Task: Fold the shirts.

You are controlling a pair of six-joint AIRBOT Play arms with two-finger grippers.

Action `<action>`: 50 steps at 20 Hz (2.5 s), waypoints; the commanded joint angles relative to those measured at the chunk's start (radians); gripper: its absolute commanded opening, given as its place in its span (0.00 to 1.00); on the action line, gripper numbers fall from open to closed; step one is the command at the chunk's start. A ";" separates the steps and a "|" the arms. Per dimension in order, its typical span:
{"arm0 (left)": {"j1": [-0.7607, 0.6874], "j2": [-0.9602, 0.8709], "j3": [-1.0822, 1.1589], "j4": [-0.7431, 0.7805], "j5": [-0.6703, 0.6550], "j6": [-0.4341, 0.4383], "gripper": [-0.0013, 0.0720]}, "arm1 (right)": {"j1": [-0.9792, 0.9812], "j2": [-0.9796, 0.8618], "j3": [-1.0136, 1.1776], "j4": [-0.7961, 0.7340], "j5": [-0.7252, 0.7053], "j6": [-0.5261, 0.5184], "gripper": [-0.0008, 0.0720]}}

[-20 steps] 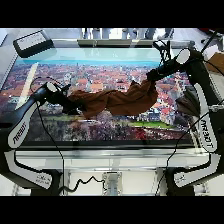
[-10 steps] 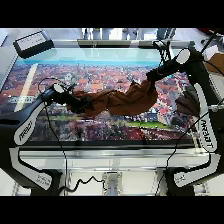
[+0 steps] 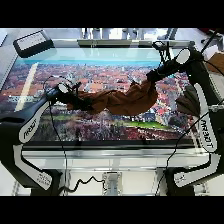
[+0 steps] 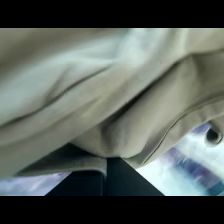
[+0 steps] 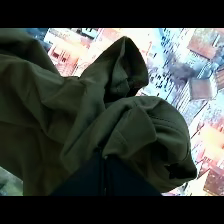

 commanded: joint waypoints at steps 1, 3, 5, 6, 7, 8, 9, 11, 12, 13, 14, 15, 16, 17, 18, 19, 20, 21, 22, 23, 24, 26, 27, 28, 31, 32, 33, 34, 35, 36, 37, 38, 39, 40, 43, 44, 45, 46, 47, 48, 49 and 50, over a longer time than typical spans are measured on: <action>0.034 0.039 0.171 -0.221 -0.140 0.193 0.04 | -0.002 0.010 0.009 -0.021 -0.053 -0.011 0.05; 0.085 0.092 0.329 -0.299 -0.119 0.219 0.04 | -0.002 0.010 0.042 -0.092 -0.052 -0.007 0.05; 0.149 0.129 0.496 -0.285 -0.106 0.219 0.04 | -0.026 0.013 0.081 -0.117 -0.069 0.017 0.05; 0.191 0.138 0.587 -0.274 -0.104 0.209 0.04 | -0.046 0.015 0.100 -0.111 -0.089 0.044 0.05; 0.232 0.141 0.668 -0.259 -0.102 0.181 0.04 | -0.068 0.017 0.124 -0.098 -0.101 0.053 0.05; 0.278 0.141 0.744 -0.247 -0.101 0.135 0.04 | -0.091 0.018 0.154 -0.073 -0.105 0.053 0.05; 0.321 0.144 0.789 -0.245 -0.098 0.105 0.04 | -0.116 0.022 0.186 -0.041 -0.108 0.053 0.05; 0.402 0.164 0.800 -0.246 -0.083 0.070 0.04 | -0.163 0.023 0.259 0.037 -0.126 0.053 0.05; 0.431 0.169 0.800 -0.254 -0.103 0.057 0.04 | -0.183 0.023 0.293 0.085 -0.135 0.052 0.05; 0.453 0.173 0.800 -0.269 -0.137 0.054 0.04 | -0.202 0.025 0.327 0.133 -0.134 0.052 0.05; 0.466 0.179 0.800 -0.275 -0.176 0.059 0.04 | -0.215 0.037 0.339 0.157 -0.131 0.045 0.05; 0.471 0.186 0.800 -0.270 -0.203 0.078 0.04 | -0.220 0.058 0.338 0.152 -0.123 0.036 0.05; 0.475 0.196 0.800 -0.257 -0.213 0.093 0.04 | -0.227 0.082 0.338 0.134 -0.113 0.026 0.05; 0.476 0.211 0.800 -0.256 -0.223 0.105 0.04 | -0.228 0.112 0.338 0.132 -0.090 0.010 0.05; 0.477 0.229 0.800 -0.257 -0.240 0.113 0.04 | -0.231 0.144 0.338 0.133 -0.068 -0.006 0.05; 0.477 0.253 0.800 -0.256 -0.273 0.143 0.04 | -0.232 0.181 0.338 0.132 -0.048 -0.018 0.05; 0.479 0.280 0.800 -0.256 -0.299 0.166 0.04 | -0.232 0.214 0.338 0.132 -0.034 -0.029 0.05; 0.483 0.309 0.800 -0.257 -0.304 0.163 0.04 | -0.234 0.252 0.338 0.130 -0.014 -0.037 0.05; 0.493 0.339 0.800 -0.277 -0.303 0.157 0.04 | -0.234 0.287 0.338 0.127 0.015 -0.037 0.05; 0.505 0.370 0.800 -0.318 -0.305 0.155 0.04 | -0.234 0.325 0.338 0.117 0.053 -0.036 0.05; 0.516 0.400 0.800 -0.352 -0.308 0.155 0.04 | -0.234 0.362 0.338 0.112 0.091 -0.036 0.05; 0.526 0.473 0.800 -0.364 -0.308 0.154 0.04 | -0.233 0.439 0.338 0.105 0.154 -0.034 0.05; 0.526 0.505 0.800 -0.364 -0.313 0.143 0.04 | -0.233 0.478 0.338 0.102 0.176 -0.020 0.05; 0.526 0.536 0.800 -0.363 -0.323 0.126 0.04 | -0.233 0.512 0.338 0.095 0.196 0.013 0.05; 0.526 0.618 0.800 -0.329 -0.348 0.075 0.04 | -0.231 0.600 0.338 0.065 0.262 0.050 0.05; 0.526 0.637 0.800 -0.303 -0.349 0.072 0.04 | -0.231 0.618 0.338 0.051 0.264 0.050 0.05; 0.526 0.648 0.800 -0.272 -0.351 0.061 0.04 | -0.232 0.626 0.338 0.036 0.264 0.050 0.05; 0.526 0.650 0.800 -0.238 -0.354 0.043 0.04 | -0.232 0.627 0.337 0.020 0.264 0.055 0.05; 0.526 0.649 0.795 -0.205 -0.354 0.038 0.04 | -0.232 0.627 0.317 0.000 0.252 0.069 0.05; 0.526 0.649 0.771 -0.173 -0.348 0.034 0.04 | -0.232 0.624 0.282 -0.023 0.244 0.071 0.05; 0.526 0.648 0.734 -0.146 -0.346 0.023 0.04 | -0.232 0.615 0.246 -0.045 0.246 0.072 0.05; 0.525 0.645 0.689 -0.130 -0.348 0.021 0.04 | -0.232 0.597 0.209 -0.057 0.246 0.074 0.05; 0.525 0.635 0.639 -0.129 -0.361 0.020 0.04 | -0.232 0.574 0.177 -0.059 0.246 0.075 0.05; 0.524 0.620 0.595 -0.129 -0.369 0.021 0.04 | -0.232 0.542 0.149 -0.055 0.243 0.075 0.05; 0.499 0.539 0.506 -0.124 -0.372 0.024 0.04 | -0.232 0.426 0.074 -0.037 0.219 0.076 0.05; 0.481 0.493 0.491 -0.108 -0.373 0.030 0.04 | -0.232 0.384 0.053 -0.028 0.205 0.075 0.05; 0.455 0.439 0.482 -0.084 -0.375 0.032 0.04 | -0.232 0.335 0.033 -0.019 0.186 0.075 0.05; 0.431 0.383 0.478 -0.056 -0.374 0.037 0.04 | -0.232 0.289 0.013 -0.006 0.163 0.075 0.05; 0.405 0.319 0.478 -0.028 -0.370 0.048 0.04 | -0.232 0.235 -0.005 0.008 0.133 0.075 0.05; 0.379 0.245 0.478 -0.004 -0.356 0.051 0.04 | -0.231 0.183 -0.018 0.018 0.096 0.075 0.05; 0.360 0.174 0.478 0.006 -0.338 0.054 0.04 | -0.232 0.126 -0.027 0.030 0.049 0.075 0.05; 0.343 0.095 0.478 0.007 -0.318 0.061 0.04 | -0.231 0.071 -0.031 0.040 0.005 0.075 0.05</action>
